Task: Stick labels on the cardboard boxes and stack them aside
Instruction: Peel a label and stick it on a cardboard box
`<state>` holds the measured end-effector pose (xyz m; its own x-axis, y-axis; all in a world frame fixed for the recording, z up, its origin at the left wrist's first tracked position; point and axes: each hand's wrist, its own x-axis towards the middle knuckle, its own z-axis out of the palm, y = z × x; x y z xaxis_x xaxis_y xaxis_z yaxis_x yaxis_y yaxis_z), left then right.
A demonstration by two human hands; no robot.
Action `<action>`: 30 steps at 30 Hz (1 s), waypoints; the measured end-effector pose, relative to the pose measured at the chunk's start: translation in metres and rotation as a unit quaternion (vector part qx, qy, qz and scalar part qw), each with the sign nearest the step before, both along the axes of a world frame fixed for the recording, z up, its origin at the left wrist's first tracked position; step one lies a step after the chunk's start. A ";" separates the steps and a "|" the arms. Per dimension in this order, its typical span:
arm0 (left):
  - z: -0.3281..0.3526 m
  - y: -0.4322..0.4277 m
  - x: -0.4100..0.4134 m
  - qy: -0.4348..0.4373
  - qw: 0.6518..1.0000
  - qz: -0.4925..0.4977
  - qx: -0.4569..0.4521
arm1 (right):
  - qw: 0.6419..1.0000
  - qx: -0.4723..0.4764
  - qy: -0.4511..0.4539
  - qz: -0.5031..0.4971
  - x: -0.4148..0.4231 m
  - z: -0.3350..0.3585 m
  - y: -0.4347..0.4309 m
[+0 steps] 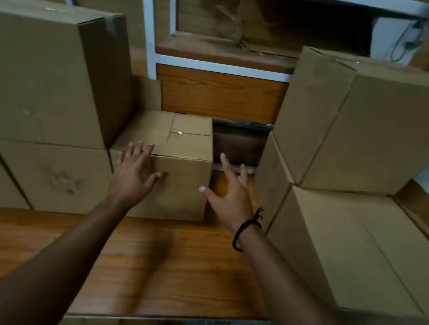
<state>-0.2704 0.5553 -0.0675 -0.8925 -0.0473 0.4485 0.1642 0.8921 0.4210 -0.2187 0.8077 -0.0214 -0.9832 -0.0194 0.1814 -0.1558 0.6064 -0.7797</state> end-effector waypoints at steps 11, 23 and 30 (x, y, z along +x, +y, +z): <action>-0.006 -0.055 -0.027 0.047 0.979 -0.036 -0.194 | 0.998 0.038 -0.021 -0.054 -0.111 -0.027 -0.064; -0.020 -0.053 -0.018 0.207 0.963 -0.144 -0.092 | 0.985 0.038 0.087 -0.145 -0.061 -0.056 -0.049; -0.017 -0.040 0.019 0.191 0.966 -0.175 0.002 | 0.976 0.045 0.140 -0.158 0.006 -0.049 -0.014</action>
<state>-0.2511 0.5149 -0.0842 -0.6232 0.2241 0.7492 0.5990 0.7527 0.2731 -0.2128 0.7934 -0.0700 -0.8546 0.2482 0.4562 -0.1504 0.7225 -0.6748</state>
